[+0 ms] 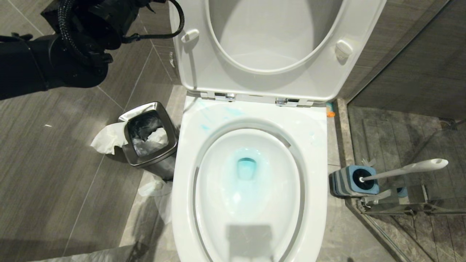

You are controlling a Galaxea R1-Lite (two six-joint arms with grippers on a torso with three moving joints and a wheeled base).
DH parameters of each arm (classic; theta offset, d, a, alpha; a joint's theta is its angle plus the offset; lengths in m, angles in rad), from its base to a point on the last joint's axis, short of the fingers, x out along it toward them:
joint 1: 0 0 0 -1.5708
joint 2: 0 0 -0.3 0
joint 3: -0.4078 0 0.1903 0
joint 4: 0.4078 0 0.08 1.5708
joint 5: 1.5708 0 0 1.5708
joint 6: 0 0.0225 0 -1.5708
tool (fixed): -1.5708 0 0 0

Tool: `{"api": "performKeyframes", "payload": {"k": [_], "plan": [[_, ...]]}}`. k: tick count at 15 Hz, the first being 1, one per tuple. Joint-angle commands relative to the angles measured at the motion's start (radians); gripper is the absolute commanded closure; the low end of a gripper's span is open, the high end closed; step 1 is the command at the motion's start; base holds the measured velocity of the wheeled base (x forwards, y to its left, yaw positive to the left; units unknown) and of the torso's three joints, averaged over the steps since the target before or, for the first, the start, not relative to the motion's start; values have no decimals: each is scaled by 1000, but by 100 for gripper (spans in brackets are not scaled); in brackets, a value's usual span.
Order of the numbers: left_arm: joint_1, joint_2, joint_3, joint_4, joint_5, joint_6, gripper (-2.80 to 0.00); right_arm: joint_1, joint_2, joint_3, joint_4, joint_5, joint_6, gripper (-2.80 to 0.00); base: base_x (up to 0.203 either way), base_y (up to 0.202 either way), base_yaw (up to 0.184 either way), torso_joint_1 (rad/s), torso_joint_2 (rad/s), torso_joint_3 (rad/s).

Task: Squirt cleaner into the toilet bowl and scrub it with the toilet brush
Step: Flush the toilet

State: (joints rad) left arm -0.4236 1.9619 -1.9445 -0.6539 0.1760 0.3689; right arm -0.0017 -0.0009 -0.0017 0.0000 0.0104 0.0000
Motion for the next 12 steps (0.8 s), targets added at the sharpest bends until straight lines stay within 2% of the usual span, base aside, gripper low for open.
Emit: {"api": "performKeyframes", "payload": {"k": [1,12], "plan": [[-1,30,2,22,-1,2,0,0,1,0,0,0,0,0,0,0,0,0,0,0],[-27,59,1,23,4,2,0,0,1,0,0,0,0,0,0,0,0,0,0,0]]}}
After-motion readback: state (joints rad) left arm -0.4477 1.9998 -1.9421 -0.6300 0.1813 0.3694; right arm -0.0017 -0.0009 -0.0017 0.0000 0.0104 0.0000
